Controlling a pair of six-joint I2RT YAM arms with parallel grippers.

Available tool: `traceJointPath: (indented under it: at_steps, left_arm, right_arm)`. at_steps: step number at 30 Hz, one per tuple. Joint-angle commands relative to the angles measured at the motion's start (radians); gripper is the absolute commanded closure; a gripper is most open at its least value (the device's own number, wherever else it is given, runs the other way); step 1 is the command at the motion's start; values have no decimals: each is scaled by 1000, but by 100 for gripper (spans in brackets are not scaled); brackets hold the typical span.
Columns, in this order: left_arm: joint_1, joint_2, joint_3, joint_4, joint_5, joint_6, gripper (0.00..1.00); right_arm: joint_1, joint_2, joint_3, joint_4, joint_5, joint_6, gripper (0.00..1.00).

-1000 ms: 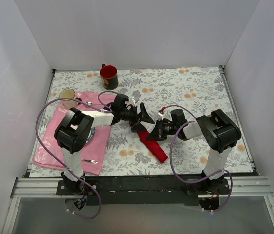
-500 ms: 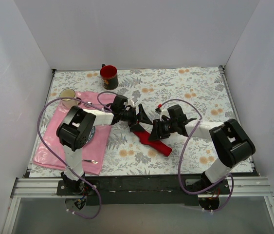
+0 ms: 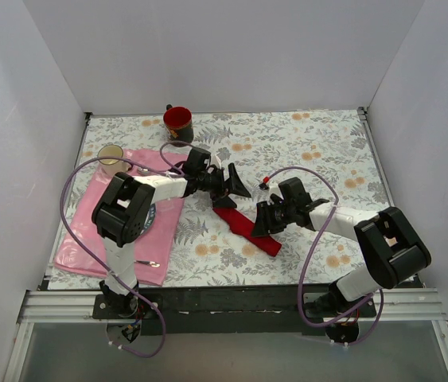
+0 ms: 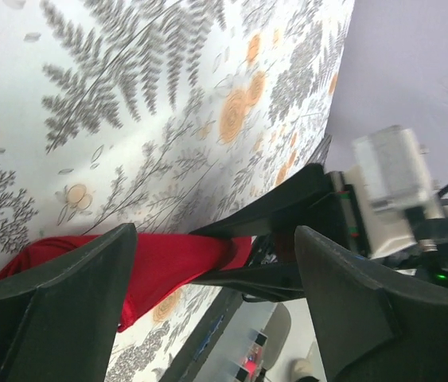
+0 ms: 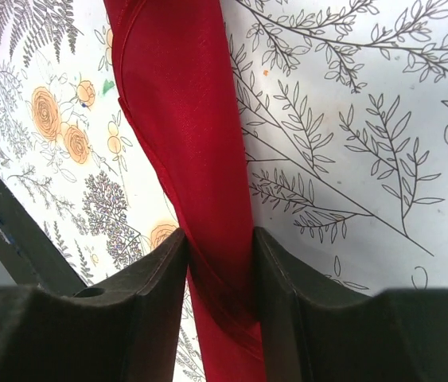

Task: Fold the napkin, place the utensils inside, and roll it up
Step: Roll the napkin with the utensil

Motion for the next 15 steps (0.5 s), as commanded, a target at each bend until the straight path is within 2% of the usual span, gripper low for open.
traceJointPath:
  at_steps: [1,5,15]
  left_arm:
    - [4,-104,98,-91,-34,56,20]
    - [5,-132,132,-135,-33,63,19]
    - [13,-182,81,-155,-25,83,19]
  right_arm:
    - [3,0,-45,9,21,-4,55]
    - [4,-14,-60,9,22,1,55]
    - [10,-74,-46,-45,25,-24,39]
